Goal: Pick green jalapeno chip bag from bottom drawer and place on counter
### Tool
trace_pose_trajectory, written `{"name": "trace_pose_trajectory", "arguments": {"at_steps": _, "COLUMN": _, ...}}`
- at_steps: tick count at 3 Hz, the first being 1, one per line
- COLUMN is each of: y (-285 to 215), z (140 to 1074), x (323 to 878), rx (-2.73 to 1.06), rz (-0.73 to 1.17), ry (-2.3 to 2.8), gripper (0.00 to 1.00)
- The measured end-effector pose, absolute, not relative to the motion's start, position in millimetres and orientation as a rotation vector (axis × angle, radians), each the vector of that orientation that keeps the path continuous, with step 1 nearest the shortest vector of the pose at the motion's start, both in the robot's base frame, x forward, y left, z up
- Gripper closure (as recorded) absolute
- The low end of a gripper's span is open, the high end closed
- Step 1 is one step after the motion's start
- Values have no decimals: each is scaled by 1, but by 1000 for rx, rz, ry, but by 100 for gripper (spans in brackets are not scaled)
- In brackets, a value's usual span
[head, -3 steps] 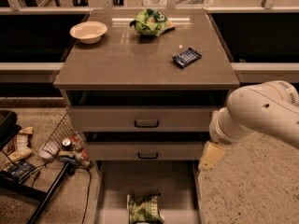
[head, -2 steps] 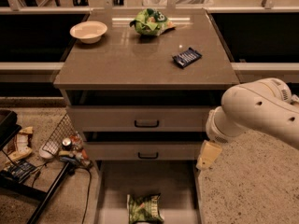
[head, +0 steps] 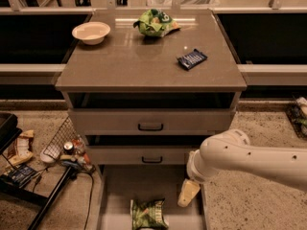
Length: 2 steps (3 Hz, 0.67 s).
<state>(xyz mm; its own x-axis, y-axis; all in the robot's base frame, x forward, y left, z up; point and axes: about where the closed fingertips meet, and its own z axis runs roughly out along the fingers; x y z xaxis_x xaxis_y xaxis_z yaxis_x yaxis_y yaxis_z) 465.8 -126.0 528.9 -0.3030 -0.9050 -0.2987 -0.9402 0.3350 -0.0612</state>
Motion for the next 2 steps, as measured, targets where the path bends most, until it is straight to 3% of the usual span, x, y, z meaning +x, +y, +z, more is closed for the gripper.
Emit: {"name": "trace_pose_trajectory", "arguments": {"at_steps": 2, "y": -73, "z": 416, "x": 444, "rx": -1610, "rz": 353, "ry": 2296, "gripper": 0}}
